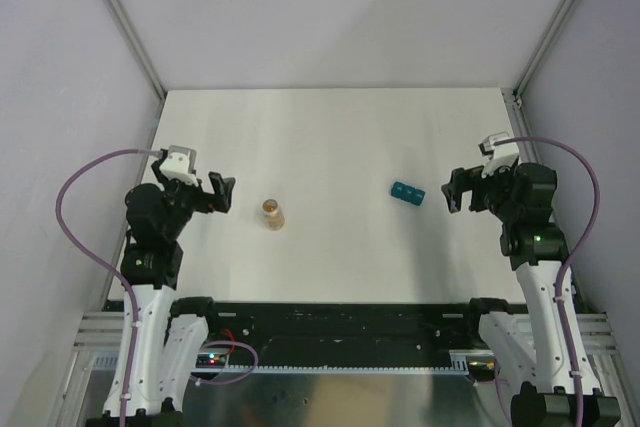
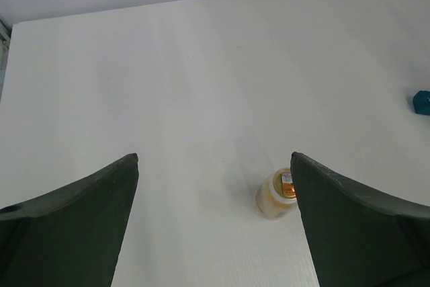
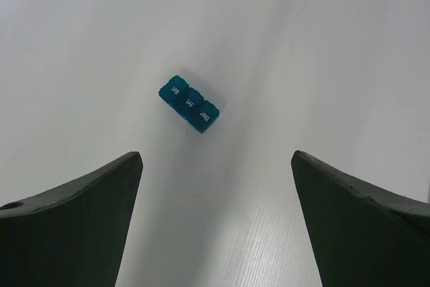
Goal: Sort the pills into containers
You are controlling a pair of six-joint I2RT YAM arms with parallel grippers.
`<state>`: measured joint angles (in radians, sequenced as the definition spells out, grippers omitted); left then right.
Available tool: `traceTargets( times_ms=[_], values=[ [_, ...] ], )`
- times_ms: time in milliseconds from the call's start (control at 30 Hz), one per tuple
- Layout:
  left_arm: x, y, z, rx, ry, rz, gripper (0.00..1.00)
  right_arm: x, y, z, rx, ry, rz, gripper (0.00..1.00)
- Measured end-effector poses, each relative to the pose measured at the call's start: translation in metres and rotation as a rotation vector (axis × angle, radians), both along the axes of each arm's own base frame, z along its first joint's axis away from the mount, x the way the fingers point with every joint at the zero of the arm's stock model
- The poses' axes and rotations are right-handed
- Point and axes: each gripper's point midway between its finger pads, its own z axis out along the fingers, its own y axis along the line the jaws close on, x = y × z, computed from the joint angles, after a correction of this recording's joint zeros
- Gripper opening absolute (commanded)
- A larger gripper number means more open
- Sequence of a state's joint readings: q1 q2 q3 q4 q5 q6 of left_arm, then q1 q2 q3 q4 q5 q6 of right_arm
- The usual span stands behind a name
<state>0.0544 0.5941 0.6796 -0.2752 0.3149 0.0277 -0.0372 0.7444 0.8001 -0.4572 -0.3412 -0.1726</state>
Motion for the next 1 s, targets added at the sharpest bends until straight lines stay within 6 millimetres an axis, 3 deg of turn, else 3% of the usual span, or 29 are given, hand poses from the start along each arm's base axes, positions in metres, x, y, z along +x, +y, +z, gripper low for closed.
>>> traceTargets(
  times_ms=[200, 467, 733, 1000],
  values=[
    [0.001, -0.006, -0.007, -0.003, 0.028, -0.041, 0.99, 0.003, 0.009, -0.009, -0.06, 0.019, 0.04, 1.0],
    [0.006, -0.021, -0.025, -0.008, 0.097, -0.134, 0.98, 0.013, 0.031, -0.047, -0.152, 0.131, 0.127, 1.0],
    [0.006, -0.053, -0.056, 0.049, 0.19, -0.3, 0.98, 0.015, 0.052, -0.072, -0.236, 0.19, 0.213, 1.0],
    [0.0, -0.084, -0.087, 0.11, 0.284, -0.433, 0.98, 0.019, 0.058, -0.084, -0.282, 0.208, 0.251, 1.0]
  ],
)
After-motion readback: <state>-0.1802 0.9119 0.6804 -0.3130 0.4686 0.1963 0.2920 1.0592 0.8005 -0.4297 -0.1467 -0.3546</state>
